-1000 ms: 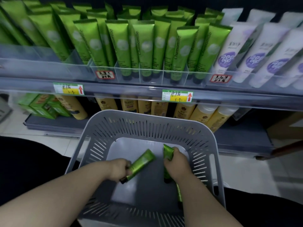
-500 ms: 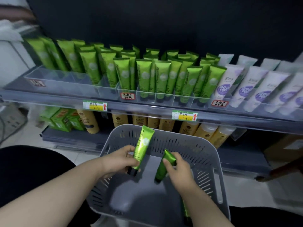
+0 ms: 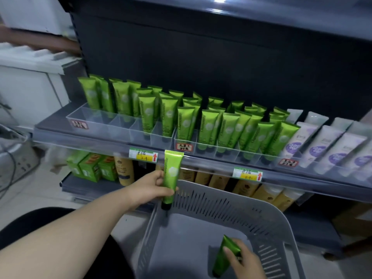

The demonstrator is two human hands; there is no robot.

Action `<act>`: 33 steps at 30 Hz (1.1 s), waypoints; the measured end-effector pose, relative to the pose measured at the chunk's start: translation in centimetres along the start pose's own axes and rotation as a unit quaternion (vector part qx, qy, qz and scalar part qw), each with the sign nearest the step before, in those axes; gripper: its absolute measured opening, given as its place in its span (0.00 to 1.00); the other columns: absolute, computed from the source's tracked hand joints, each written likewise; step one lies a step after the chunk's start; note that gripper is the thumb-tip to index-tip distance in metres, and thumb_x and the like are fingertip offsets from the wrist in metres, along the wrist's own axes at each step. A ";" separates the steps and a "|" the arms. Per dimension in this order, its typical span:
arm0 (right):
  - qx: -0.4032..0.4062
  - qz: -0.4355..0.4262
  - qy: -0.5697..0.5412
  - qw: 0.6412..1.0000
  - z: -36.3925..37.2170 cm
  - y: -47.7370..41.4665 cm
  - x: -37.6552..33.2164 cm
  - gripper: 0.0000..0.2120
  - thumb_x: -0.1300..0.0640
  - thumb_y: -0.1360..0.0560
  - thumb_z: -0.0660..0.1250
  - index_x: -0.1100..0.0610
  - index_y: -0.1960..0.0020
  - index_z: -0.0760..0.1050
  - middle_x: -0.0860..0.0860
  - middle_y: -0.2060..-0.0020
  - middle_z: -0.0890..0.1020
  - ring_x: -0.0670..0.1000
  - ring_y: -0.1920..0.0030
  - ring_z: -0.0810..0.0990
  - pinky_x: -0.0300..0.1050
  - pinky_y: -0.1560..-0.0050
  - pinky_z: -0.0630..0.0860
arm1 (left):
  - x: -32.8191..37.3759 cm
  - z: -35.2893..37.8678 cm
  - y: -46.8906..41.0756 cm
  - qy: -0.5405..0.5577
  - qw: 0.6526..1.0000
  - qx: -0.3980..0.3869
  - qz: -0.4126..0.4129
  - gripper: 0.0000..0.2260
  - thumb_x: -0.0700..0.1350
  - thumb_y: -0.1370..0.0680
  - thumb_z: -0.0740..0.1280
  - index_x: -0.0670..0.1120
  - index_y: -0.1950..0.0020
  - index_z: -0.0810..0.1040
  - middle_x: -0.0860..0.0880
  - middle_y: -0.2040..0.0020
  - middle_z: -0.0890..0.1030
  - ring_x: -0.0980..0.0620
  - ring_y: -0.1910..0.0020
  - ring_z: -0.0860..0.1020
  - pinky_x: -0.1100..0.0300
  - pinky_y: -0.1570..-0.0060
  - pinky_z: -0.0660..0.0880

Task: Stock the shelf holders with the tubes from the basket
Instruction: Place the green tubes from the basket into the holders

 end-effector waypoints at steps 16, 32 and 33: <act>0.067 -0.312 0.021 0.948 -5.2 -1.8 -27.4 0.06 0.42 0.33 0.65 0.41 0.58 0.72 0.43 0.67 0.81 0.40 0.64 0.77 0.33 0.63 0.71 | 8.2 -5.5 -0.8 0.075 0.982 0.016 0.173 0.09 0.44 0.25 0.64 0.46 0.48 0.80 0.48 0.49 0.84 0.49 0.50 0.82 0.58 0.47 0.77; 0.032 -0.440 -0.090 0.893 -4.3 -5.9 -48.9 0.02 0.55 0.25 0.68 0.53 0.55 0.77 0.52 0.58 0.83 0.47 0.61 0.83 0.41 0.62 0.81 | 21.4 -23.9 4.9 0.098 0.861 0.291 0.405 0.05 0.46 0.27 0.69 0.52 0.54 0.84 0.51 0.54 0.85 0.50 0.51 0.83 0.52 0.46 0.77; 0.029 -0.440 -0.081 0.894 -3.7 -6.4 -49.4 0.02 0.55 0.25 0.68 0.53 0.55 0.77 0.53 0.58 0.83 0.48 0.61 0.83 0.42 0.61 0.82 | 21.7 -24.7 4.9 0.087 0.856 0.307 0.407 0.05 0.46 0.26 0.69 0.53 0.54 0.84 0.52 0.54 0.85 0.50 0.51 0.83 0.52 0.47 0.78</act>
Point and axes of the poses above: each hand's wrist, its own y-axis away from the middle knuckle, its own z-axis out of the palm, x = y × z, the point moved 9 cm from there along -y, towards the middle knuckle
